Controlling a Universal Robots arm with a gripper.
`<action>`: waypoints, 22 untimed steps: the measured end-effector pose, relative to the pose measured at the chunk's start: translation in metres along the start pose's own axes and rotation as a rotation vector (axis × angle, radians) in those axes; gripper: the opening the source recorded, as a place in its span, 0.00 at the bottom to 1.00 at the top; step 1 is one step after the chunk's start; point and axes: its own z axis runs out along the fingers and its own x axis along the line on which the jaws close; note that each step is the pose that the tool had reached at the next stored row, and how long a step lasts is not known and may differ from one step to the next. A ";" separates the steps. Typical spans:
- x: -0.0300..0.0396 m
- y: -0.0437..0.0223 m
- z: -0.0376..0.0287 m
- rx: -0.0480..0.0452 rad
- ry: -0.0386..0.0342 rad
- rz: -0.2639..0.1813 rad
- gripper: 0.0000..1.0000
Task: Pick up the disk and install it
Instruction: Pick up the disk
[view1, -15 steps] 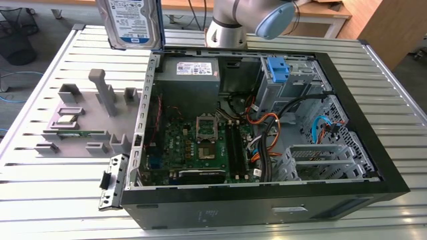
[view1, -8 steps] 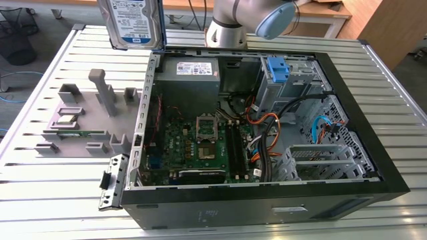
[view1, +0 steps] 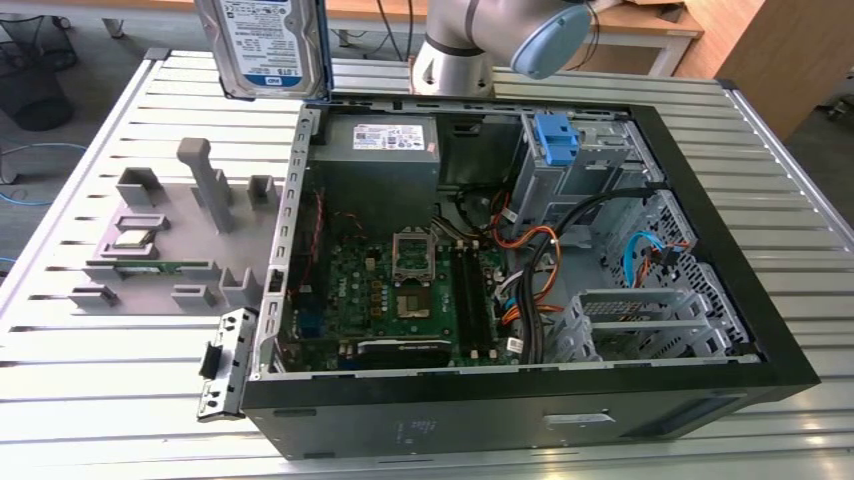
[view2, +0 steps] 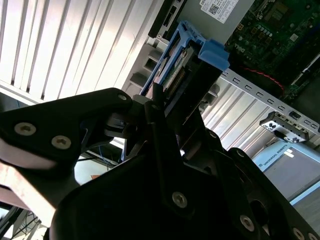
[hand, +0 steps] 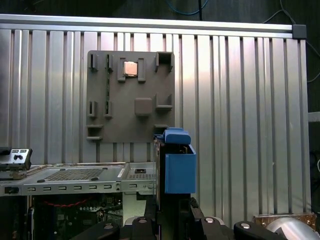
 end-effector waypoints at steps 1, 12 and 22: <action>0.0000 0.0000 0.0000 0.0000 0.0000 0.000 0.35; -0.0005 -0.0232 -0.0006 -0.0005 0.0000 0.000 0.35; -0.0004 -0.0487 -0.0014 -0.0015 0.0001 0.000 0.35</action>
